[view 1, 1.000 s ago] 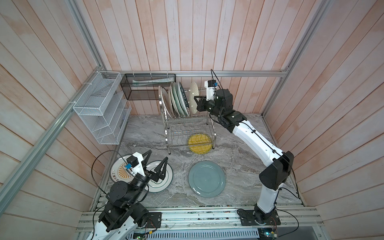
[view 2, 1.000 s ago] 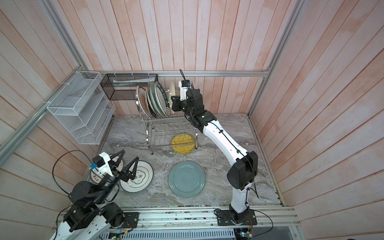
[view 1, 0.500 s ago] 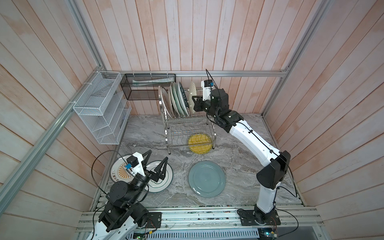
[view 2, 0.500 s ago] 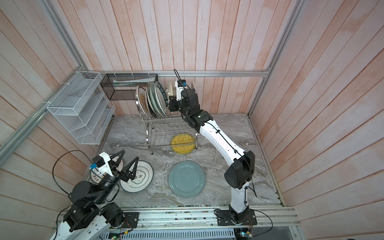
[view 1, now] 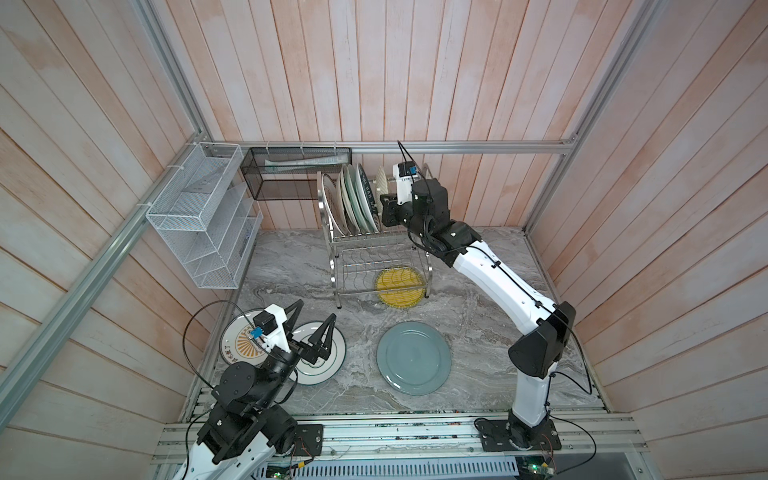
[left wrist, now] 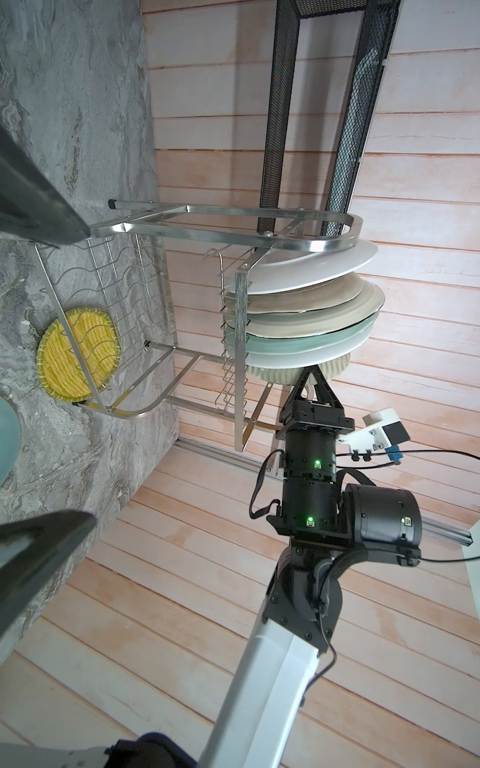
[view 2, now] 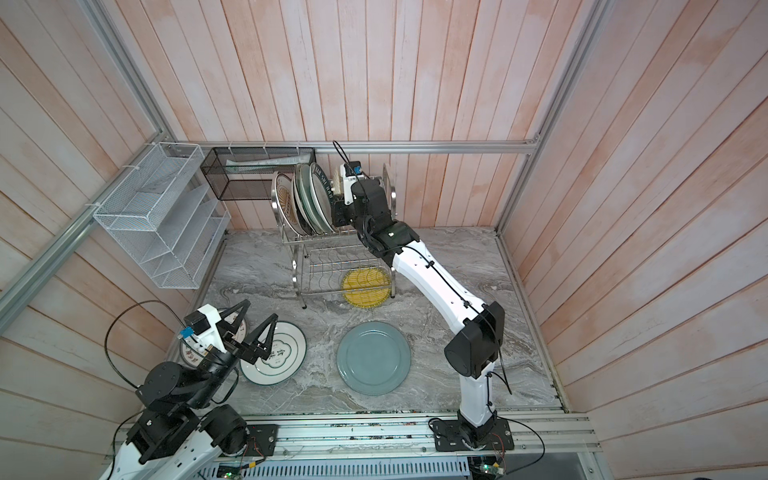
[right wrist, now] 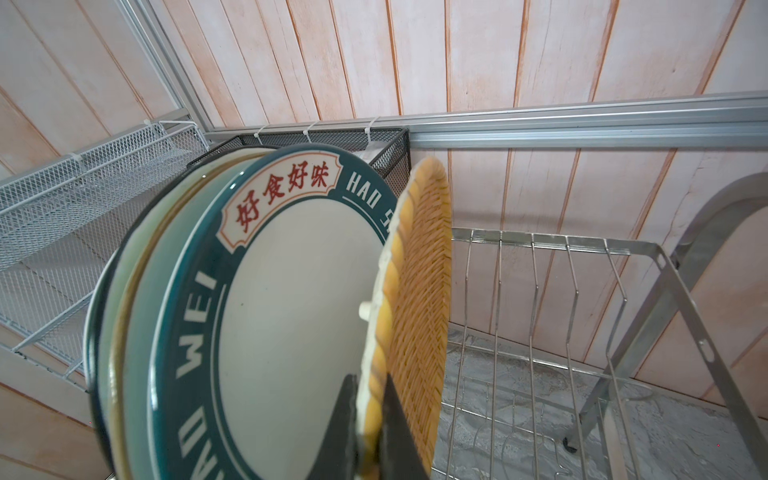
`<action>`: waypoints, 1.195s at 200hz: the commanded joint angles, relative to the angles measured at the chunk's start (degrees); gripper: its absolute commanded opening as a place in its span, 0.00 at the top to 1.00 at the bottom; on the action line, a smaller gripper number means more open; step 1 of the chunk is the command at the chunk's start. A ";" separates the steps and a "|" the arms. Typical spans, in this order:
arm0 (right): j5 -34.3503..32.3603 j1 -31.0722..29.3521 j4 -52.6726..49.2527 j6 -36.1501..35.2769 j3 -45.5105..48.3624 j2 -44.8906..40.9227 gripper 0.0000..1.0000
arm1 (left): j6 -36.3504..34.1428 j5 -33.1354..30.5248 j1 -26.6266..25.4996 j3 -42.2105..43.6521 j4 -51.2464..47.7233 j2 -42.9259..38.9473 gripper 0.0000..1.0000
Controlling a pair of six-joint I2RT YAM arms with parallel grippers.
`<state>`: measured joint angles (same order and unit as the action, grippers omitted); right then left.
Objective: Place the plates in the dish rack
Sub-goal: 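Lower the basket with the right gripper into the rack slot beside the plates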
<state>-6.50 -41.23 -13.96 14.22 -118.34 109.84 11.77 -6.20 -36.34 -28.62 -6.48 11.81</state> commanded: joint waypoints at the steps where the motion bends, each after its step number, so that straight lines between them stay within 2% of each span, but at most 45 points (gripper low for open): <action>1: -3.51 -0.78 -0.77 -2.00 -0.04 -0.46 1.00 | -0.30 0.75 -0.04 -1.00 0.33 -0.31 0.00; 62: -3.35 -1.22 1.82 -2.26 5.06 -3.09 0.93 | -0.23 0.58 -0.05 -0.99 0.24 -0.35 0.00; 153: -1.66 -1.91 2.83 -2.97 7.34 -4.55 0.72 | -0.18 0.22 -0.05 -0.92 0.12 -0.19 0.00; 239: 2.85 -2.00 3.95 -0.79 8.16 -6.16 0.65 | -0.34 0.04 -0.05 -1.02 0.06 0.13 0.00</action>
<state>-6.02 -42.74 -11.33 12.21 -111.04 106.56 11.79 -6.22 -36.34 -28.62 -6.61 11.84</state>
